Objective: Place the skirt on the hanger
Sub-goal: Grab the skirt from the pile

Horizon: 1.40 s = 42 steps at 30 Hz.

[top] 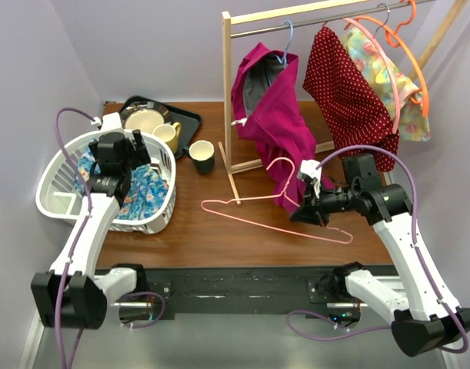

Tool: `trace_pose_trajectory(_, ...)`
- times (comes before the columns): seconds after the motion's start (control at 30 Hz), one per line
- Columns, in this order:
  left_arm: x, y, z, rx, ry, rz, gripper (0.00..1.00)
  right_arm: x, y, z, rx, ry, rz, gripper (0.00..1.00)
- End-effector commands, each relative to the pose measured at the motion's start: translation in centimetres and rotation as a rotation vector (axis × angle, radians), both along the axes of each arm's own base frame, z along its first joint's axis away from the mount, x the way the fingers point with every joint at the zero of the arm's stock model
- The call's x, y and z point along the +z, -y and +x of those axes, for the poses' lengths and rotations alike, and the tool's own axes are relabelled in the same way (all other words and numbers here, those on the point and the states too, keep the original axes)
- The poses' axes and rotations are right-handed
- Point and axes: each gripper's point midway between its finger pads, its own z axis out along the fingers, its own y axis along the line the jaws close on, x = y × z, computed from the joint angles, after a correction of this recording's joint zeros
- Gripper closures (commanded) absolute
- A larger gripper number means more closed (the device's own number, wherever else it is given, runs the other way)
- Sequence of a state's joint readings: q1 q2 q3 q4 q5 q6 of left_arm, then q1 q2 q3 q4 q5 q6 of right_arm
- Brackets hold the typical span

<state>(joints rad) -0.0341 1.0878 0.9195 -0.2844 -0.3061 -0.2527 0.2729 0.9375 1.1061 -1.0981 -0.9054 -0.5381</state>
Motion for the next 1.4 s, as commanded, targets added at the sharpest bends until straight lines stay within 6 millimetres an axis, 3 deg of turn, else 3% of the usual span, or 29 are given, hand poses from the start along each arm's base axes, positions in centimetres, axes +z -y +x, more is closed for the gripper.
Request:
trace_pose_trajectory(0.0, -1.1, -7.4, -0.3, 0.413, -0.054, 0.217, 0.07, 0.6, -0.2, 0.1, 0.001, 0.029, 0.026, 1.0)
trace_pose_trajectory(0.03, -1.0, -8.0, -0.1, 0.449, -0.067, 0.248, 0.06, 0.7, -0.2, 0.1, 0.002, 0.027, 0.029, 1.0)
trace_pose_trajectory(0.07, -2.8, -8.7, 0.3, 0.485, -0.128, 0.295, 0.05, 0.6, -0.3, 0.1, 0.003, 0.024, 0.029, 1.0)
trace_pose_trajectory(0.13, -3.5, -10.3, 0.1, 0.587, -0.184, 0.379, 0.01, 0.7, -0.3, 0.1, 0.005, 0.021, 0.032, 1.0)
trace_pose_trajectory(0.17, -5.4, -10.9, 0.4, 0.605, -0.247, 0.408, 0.01, 0.8, -0.3, 0.1, 0.008, 0.027, 0.034, 1.0)
trace_pose_trajectory(0.23, -5.7, -11.7, 0.7, 0.662, -0.264, 0.443, 0.0, 1.0, -0.3, -0.1, 0.012, 0.028, 0.042, 1.0)
trace_pose_trajectory(0.27, -6.4, -13.4, 0.3, 0.72, -0.293, 0.461, 0.0, 1.0, -0.3, -0.2, 0.011, 0.03, 0.044, 1.0)
trace_pose_trajectory(0.5, -9.2, -17.3, 1.7, 0.739, -0.389, 0.418, 0.04, 1.3, -0.2, -0.7, 0.013, 0.03, 0.056, 1.0)
trace_pose_trajectory(0.53, -9.4, -17.5, 1.8, 0.735, -0.393, 0.409, 0.11, 1.4, -0.2, -0.8, 0.014, 0.034, 0.057, 1.0)
trace_pose_trajectory(0.6, -9.3, -17.1, 2.4, 0.696, -0.389, 0.377, 0.4, 1.4, -0.2, -1.0, 0.015, 0.034, 0.058, 1.0)
trace_pose_trajectory(0.63, -9.1, -16.9, 2.7, 0.675, -0.38, 0.36, 0.71, 1.5, -0.2, -1.0, 0.016, 0.036, 0.06, 1.0)
trace_pose_trajectory(0.73, -6.6, -15.9, 3.5, 0.592, -0.289, 0.302, 0.92, 1.5, -0.1, -1.2, 0.015, 0.041, 0.061, 1.0)
trace_pose_trajectory(0.77, -4.2, -15.2, 3.9, 0.551, -0.207, 0.268, 0.95, 1.6, -0.1, -1.2, 0.015, 0.049, 0.061, 1.0)
trace_pose_trajectory(0.83, -1.5, -14.2, 3.8, 0.51, -0.116, 0.221, 1.0, 1.7, 0.0, -1.2, 0.01, 0.056, 0.055, 1.0)
trace_pose_trajectory(0.9, 4.2, -12.3, 3.3, 0.44, 0.05, 0.162, 1.0, 1.8, 0.1, -1.3, 0.005, 0.062, 0.051, 1.0)
trace_pose_trajectory(0.93, 8.0, -10.9, 2.1, 0.411, 0.148, 0.143, 1.0, 1.9, 0.3, -1.3, 0.003, 0.07, 0.046, 1.0)
trace_pose_trajectory(1.07, 18.5, -7.5, -1.5, 0.307, 0.427, 0.082, 1.0, 2.4, 0.6, -1.0, -0.01, 0.085, 0.022, 1.0)
trace_pose_trajectory(1.23, 27.7, -2.9, -4.7, 0.105, 0.691, -0.09, 1.0, 3.8, 1.2, 0.0, -0.058, 0.143, -0.011, 1.0)
trace_pose_trajectory(1.37, 36.3, 3.5, -7.4, -0.242, 0.896, -0.242, 1.0, 6.0, 2.4, 1.5, -0.144, 0.244, -0.065, 1.0)
